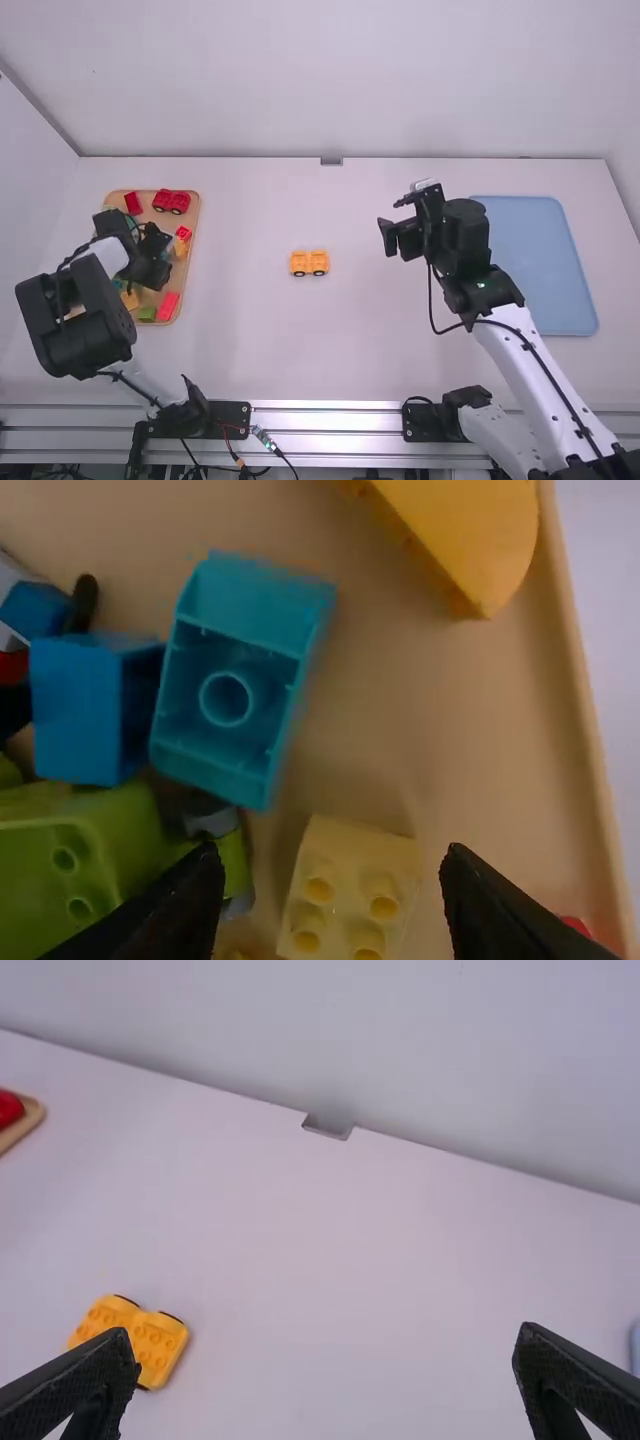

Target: Assemble lego blocks to make yellow taxi

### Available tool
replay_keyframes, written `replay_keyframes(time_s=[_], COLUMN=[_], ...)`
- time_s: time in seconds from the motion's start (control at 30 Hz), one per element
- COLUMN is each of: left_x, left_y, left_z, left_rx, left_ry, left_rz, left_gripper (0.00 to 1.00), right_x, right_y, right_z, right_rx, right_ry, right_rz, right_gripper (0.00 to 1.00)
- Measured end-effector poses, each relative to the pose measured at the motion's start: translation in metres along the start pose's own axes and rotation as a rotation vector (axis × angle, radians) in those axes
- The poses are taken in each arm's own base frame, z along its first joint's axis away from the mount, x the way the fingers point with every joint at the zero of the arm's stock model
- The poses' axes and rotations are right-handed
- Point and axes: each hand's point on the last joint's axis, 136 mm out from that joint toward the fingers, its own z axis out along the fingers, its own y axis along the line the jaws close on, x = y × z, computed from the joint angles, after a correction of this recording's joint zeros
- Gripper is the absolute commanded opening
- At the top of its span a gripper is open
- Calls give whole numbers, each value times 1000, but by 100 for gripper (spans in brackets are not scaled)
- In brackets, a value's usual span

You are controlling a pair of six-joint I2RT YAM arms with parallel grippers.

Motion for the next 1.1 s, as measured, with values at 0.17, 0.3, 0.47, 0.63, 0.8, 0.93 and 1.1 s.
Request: replay_keyframes(time_s=[0.17,0.3,0.47,0.63,0.8,0.93,1.1], left_x=[12,20,18,12,7,4,10], left_y=[-2,-2,-5,-11,-8,-5,-11], left_z=[0,-1,-2,-3,-3,-1,12], left_rx=[36,81,109,136,128,116,152], left_ry=[12,-8,-39,-70,-91,-101,-74], left_rz=[-29,-56,-37,5,13,22,30], left_gripper=[58,60,60,57,56,61,54], right_x=[-3,-3,-3,-3,-2,-2,-2], right_y=[0,0,0,0,0,0,0], right_z=[0,0,0,0,0,0,0], right_rx=[1,-1,-2,-2,-3,-3,-2], right_ry=[-12,-12,-12,-12,-9,-7,-9], right_rz=[-5,-3,-2,-2,-4,-4,-2], right_gripper=[100,99,99,99,99,99,99])
